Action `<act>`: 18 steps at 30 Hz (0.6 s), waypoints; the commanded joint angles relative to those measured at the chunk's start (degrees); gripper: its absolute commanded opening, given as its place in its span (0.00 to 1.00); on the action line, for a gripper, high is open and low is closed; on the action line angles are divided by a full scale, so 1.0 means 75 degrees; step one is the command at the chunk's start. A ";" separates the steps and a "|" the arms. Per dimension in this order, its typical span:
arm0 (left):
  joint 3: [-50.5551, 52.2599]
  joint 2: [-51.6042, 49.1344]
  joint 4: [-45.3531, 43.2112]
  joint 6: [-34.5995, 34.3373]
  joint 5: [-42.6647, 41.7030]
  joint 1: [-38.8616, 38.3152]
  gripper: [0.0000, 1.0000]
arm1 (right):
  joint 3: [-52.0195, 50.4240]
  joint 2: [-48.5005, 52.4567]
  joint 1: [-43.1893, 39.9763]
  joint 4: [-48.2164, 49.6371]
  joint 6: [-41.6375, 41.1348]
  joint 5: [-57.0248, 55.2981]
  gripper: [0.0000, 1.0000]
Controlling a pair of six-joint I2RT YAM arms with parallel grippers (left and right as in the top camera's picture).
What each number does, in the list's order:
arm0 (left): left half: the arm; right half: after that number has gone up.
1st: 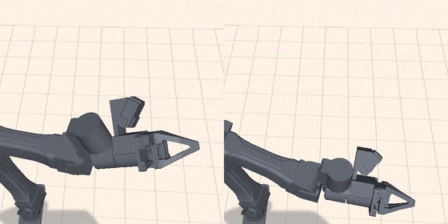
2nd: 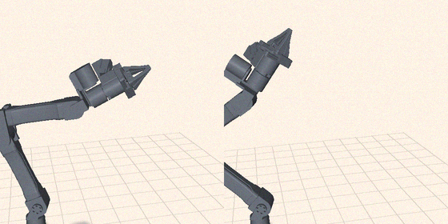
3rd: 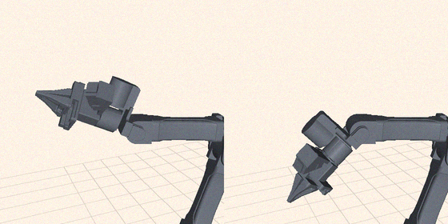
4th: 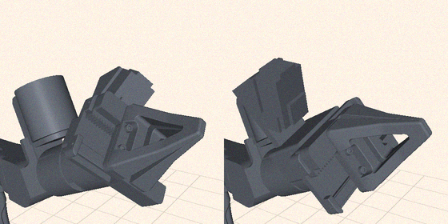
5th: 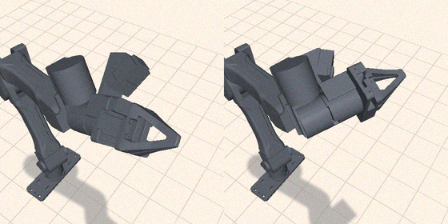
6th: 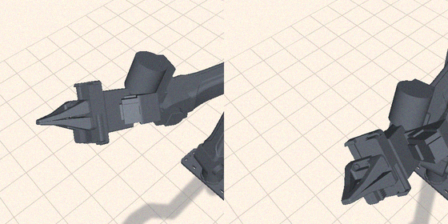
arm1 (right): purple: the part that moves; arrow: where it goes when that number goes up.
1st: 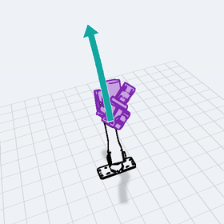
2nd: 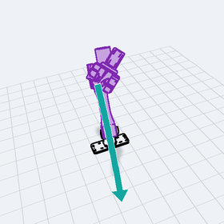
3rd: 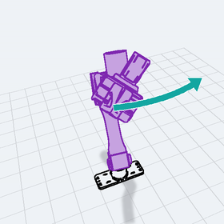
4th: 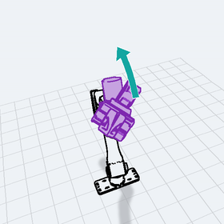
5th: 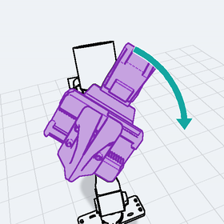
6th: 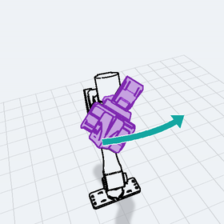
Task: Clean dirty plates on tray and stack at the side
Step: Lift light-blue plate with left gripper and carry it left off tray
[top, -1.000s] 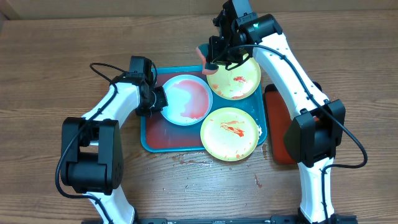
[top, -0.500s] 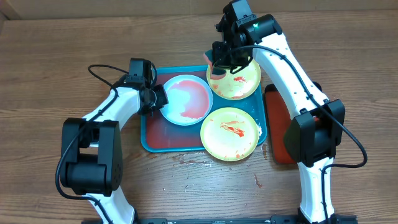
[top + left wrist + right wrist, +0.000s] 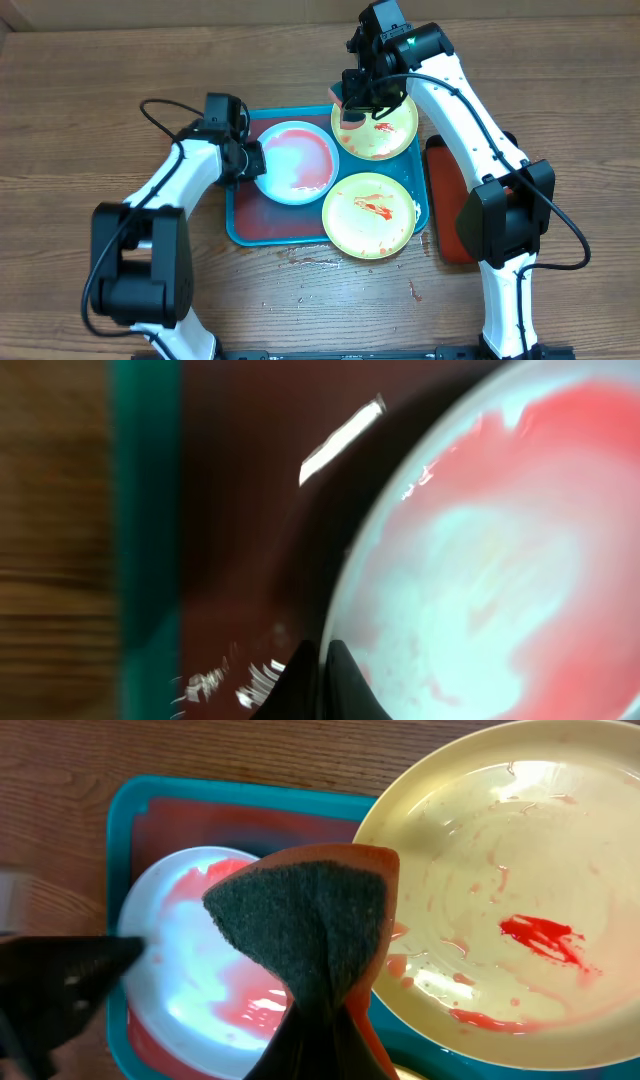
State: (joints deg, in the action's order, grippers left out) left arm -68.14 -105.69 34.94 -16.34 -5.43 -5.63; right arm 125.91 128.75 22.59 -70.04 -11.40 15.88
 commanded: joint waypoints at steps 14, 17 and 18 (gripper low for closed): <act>-0.0737 0.1676 0.0134 0.2005 0.4645 -0.1023 0.04 | 0.0166 -0.0195 -0.0023 0.0035 0.0134 -0.0326 0.04; -0.0737 0.1676 0.0108 0.1938 0.5805 -0.1472 0.04 | 0.0166 -0.0195 -0.0023 0.0038 0.0131 -0.0408 0.04; -0.0737 0.1676 0.0102 0.1920 0.6114 -0.1612 0.04 | 0.0166 -0.0195 -0.0023 0.0038 0.0131 -0.0408 0.04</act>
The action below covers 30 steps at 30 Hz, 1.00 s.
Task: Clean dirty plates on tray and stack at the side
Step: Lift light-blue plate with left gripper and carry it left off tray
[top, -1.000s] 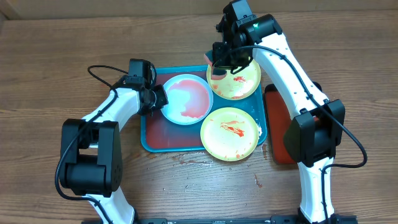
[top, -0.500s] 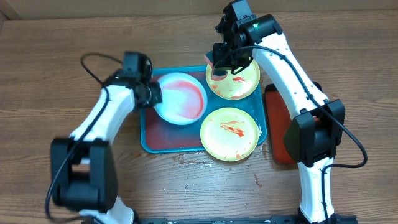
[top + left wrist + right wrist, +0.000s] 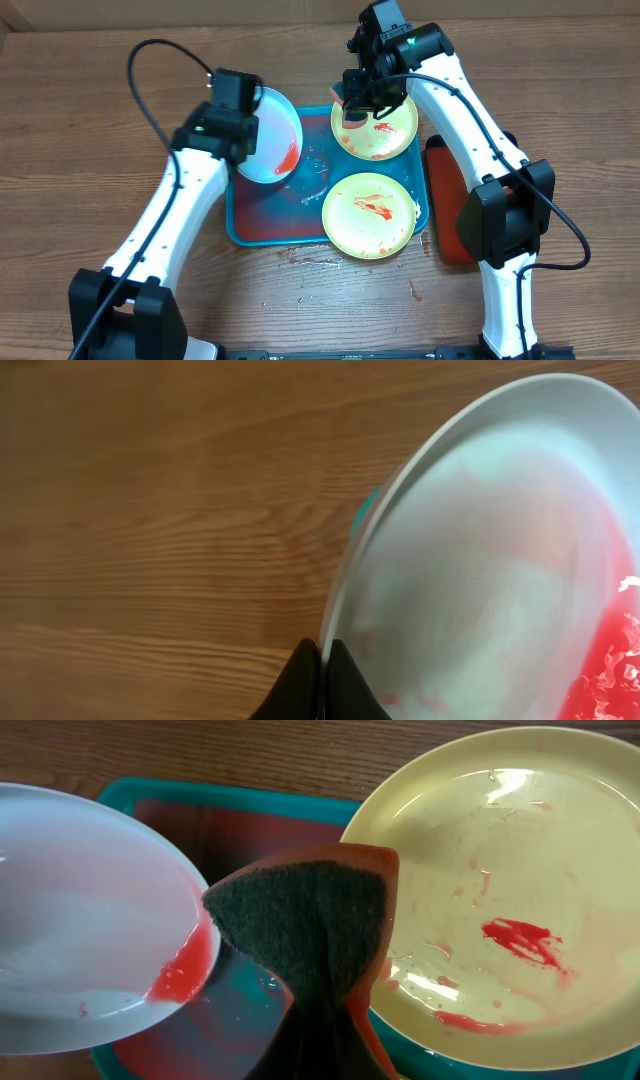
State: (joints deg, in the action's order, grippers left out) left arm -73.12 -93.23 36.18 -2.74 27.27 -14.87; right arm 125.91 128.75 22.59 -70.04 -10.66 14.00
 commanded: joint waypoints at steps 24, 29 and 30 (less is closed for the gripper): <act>-0.0073 0.0015 -0.0950 -0.0058 0.6085 -0.1792 0.04 | 0.0166 -0.0195 -0.0023 0.0035 0.0032 -0.0321 0.04; -0.0073 0.0015 -0.0947 -0.0058 0.6076 -0.1792 0.04 | 0.0166 -0.0195 -0.0023 0.0035 0.0032 -0.0323 0.04; -0.0073 0.0015 -0.0947 -0.0058 0.6076 -0.1792 0.04 | 0.0166 -0.0195 -0.0023 0.0035 0.0032 -0.0323 0.04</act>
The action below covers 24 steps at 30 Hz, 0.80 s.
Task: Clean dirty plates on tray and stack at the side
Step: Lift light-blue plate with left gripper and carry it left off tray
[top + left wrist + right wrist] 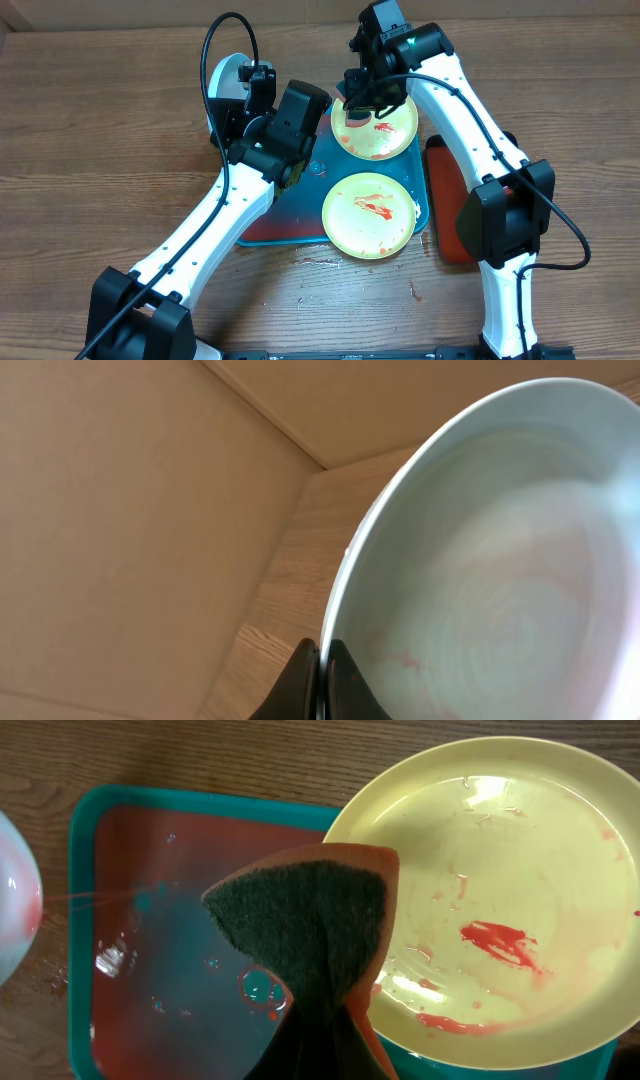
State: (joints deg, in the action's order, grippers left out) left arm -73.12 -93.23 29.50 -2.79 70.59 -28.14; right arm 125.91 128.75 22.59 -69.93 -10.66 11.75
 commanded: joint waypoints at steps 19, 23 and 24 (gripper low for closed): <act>-0.0070 0.0017 0.1411 -0.0831 -0.4293 0.0449 0.04 | 0.0166 -0.0195 -0.0023 -0.0076 0.0035 -0.0085 0.04; -0.0073 0.0020 0.1839 -0.1090 -0.5945 0.1259 0.04 | 0.0166 -0.0192 -0.0023 -0.0090 0.0038 -0.0087 0.04; -0.0073 0.0035 0.1868 -0.1090 -0.6443 0.1530 0.04 | 0.0166 -0.0195 -0.0023 -0.0087 0.0035 -0.0093 0.04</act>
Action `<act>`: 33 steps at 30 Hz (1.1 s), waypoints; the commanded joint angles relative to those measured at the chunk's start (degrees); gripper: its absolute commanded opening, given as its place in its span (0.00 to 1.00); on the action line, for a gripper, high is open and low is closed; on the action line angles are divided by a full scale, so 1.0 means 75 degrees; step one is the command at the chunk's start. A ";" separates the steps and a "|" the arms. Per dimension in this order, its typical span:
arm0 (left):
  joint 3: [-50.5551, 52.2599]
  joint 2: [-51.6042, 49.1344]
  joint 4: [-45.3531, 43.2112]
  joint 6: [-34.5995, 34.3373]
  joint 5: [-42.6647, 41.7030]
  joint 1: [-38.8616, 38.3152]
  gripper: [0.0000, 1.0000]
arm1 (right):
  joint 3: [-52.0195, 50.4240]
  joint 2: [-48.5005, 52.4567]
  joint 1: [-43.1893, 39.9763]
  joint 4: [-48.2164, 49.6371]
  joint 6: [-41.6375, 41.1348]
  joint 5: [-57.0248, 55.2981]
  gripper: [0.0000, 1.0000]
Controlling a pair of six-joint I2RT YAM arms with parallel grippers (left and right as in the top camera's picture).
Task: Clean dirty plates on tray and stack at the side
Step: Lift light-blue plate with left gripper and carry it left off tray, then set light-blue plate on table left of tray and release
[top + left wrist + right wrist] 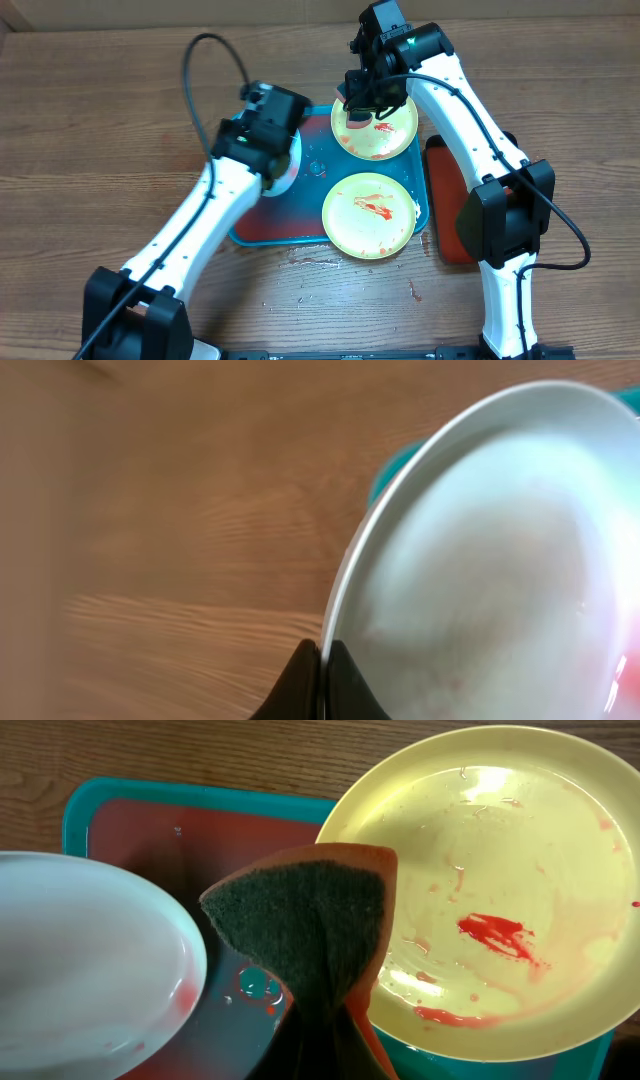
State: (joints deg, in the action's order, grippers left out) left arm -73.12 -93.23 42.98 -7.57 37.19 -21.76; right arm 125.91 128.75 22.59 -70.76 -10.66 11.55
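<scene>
My left gripper (pixel 325 660) is shut on the rim of a white plate (pixel 480 560), holding it tilted over the left part of the teal tray (pixel 312 227). The plate (pixel 90 960) shows only a faint red smear. Two yellow plates with red sauce lie on the tray, one at the far right (pixel 378 135) and one at the near right (pixel 370 215). My right gripper (pixel 320 1030) is shut on an orange sponge with a dark green scouring face (pixel 310 920), hovering over the tray's far edge between the white plate and the far yellow plate (pixel 480 890).
Red liquid is pooled on the tray floor (pixel 150 830), with drops on the wood by its front edge (pixel 300 250). An orange-red flat object (pixel 445 205) lies against the tray's right side. A black cable (pixel 205 60) loops over the table behind the left arm.
The white plate was held up on edge beyond the tray's far left corner; it is now lower and further right, over the tray's left part. The right gripper and sponge have barely moved.
At first the white plate lay on the tray, smeared red, with my left gripper on its rim. Then it was lifted and tilted, red liquid gathering at its low edge. Then it stood on edge off the tray's corner. Now it hangs over the tray, nearly white.
</scene>
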 commanded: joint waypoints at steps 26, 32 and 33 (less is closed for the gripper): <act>0.0597 -0.0055 -0.0417 -0.1781 -0.5269 0.7070 0.04 | 0.0166 -0.0195 -0.0023 0.0079 0.0093 -0.0181 0.04; 0.0708 -0.0822 -0.0755 -0.1853 -0.5272 0.7286 0.04 | 0.0166 -0.0195 -0.0023 0.0079 0.0093 -0.0224 0.04; 0.0708 -0.0973 -0.0772 -0.1853 -0.5269 0.7286 0.04 | 0.0166 -0.0195 -0.0023 0.0076 0.0093 -0.0224 0.04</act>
State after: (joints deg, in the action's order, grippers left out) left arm -68.53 -96.57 37.74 -19.81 -2.72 32.91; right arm 125.91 128.75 22.59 -70.52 -10.41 10.39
